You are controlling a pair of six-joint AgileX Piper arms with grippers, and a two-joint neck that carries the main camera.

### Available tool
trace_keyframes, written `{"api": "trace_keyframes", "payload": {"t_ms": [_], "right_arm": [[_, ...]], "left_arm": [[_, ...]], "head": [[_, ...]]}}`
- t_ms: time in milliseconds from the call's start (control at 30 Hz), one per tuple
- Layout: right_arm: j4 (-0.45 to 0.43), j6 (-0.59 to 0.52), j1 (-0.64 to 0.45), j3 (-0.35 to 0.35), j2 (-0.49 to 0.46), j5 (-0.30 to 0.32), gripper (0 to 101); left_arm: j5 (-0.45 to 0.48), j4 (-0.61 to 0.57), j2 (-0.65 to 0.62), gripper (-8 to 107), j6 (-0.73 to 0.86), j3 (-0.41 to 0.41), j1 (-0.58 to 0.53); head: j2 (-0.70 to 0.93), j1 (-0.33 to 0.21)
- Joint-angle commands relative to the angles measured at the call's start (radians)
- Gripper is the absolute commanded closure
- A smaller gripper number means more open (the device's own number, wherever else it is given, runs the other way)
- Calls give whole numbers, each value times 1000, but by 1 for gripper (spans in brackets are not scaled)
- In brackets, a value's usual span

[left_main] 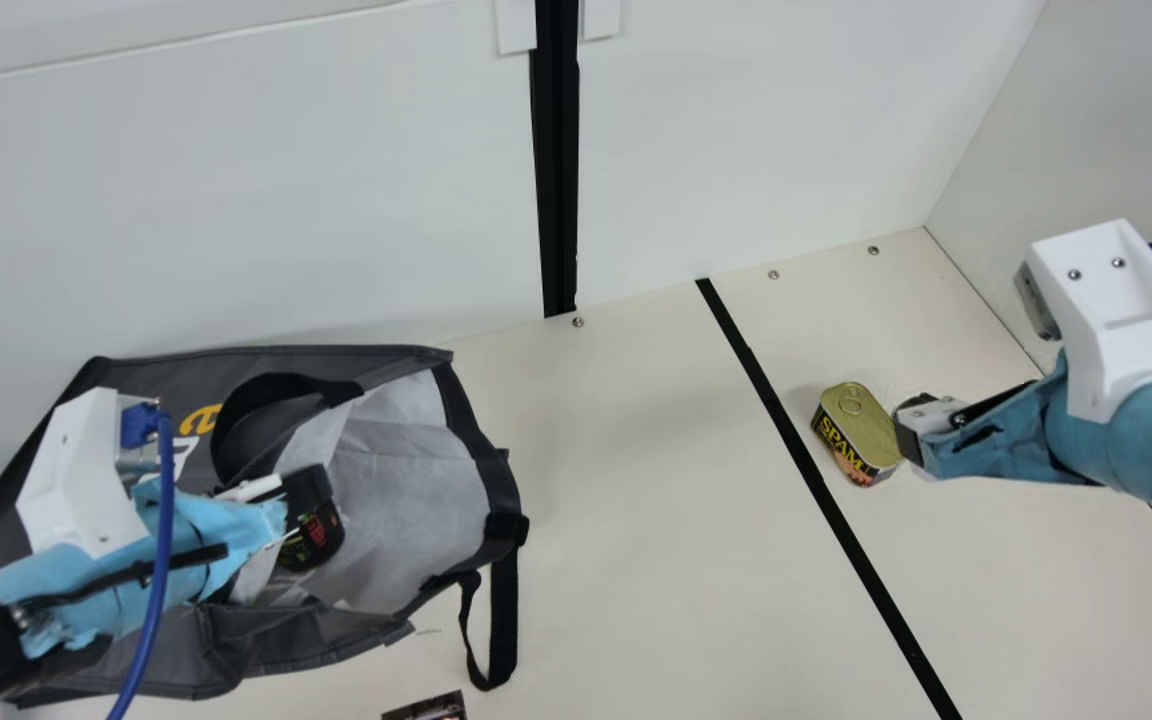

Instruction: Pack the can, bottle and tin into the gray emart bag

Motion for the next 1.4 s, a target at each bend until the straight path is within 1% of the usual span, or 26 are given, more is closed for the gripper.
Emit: {"api": "trace_keyframes", "payload": {"t_ms": [0, 433, 833, 1367], "right_arm": [[-1, 0, 0, 2, 16, -13, 10], [3, -4, -2, 7, 135, -86, 10], [25, -32, -26, 11, 242, -147, 10], [69, -95, -73, -24, 390, -204, 10]], "left_arm": [[0, 0, 0, 89, 0, 0, 0], [0, 0, 0, 89, 0, 0, 0], [0, 0, 0, 89, 0, 0, 0], [0, 0, 0, 89, 0, 0, 0]], "head": [[-1, -23], [-1, -23], [-1, -23], [-1, -23]]}}
